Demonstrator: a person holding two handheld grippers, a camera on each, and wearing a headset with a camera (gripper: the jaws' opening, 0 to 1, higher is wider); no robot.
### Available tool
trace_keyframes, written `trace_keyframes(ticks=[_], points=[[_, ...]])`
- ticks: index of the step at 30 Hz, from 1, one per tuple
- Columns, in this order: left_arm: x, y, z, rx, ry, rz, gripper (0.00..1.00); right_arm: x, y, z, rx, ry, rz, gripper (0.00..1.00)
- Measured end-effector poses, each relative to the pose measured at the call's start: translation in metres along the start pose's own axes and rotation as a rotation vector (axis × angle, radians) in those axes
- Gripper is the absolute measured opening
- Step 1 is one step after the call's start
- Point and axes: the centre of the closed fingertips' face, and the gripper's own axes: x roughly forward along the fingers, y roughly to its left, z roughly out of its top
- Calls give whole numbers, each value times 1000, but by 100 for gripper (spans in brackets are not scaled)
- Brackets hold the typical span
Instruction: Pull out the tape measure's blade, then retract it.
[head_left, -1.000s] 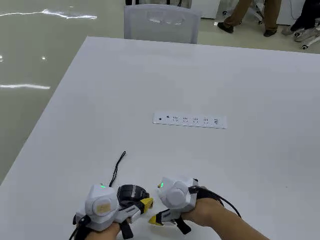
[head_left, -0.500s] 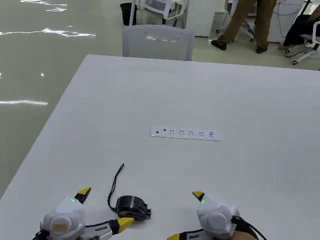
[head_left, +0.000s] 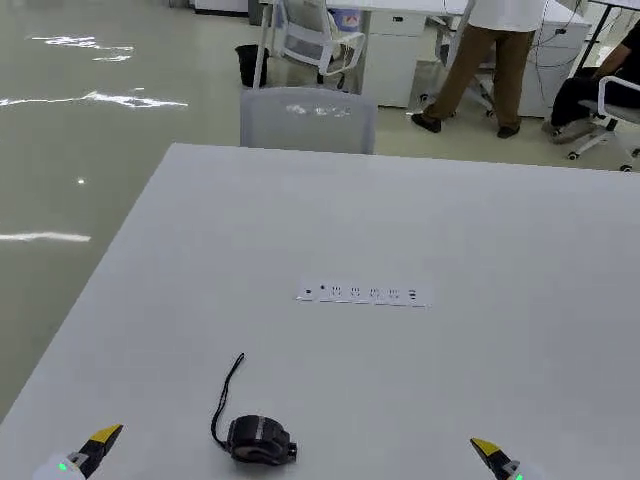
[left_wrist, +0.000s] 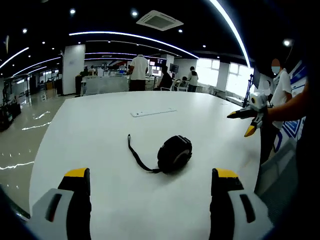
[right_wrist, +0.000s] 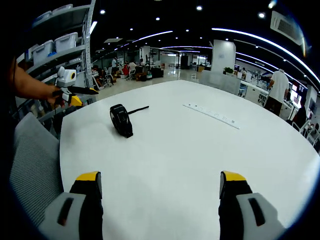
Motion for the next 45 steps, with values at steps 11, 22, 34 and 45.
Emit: trace_keyframes(ticks=[11, 22, 34, 45], points=[[-43, 25, -11, -24, 5, 67, 99, -50, -9, -42, 57, 0, -72, 100], [-66, 19, -21, -40, 2, 71, 99, -81, -19, -60, 89, 39, -153, 100], [-71, 29, -22, -41, 9, 83, 99, -88, -30, -72, 118, 33, -191, 100], [-69, 23, -30, -32, 42, 62, 99, -89, -27, -75, 134, 47, -189, 100]])
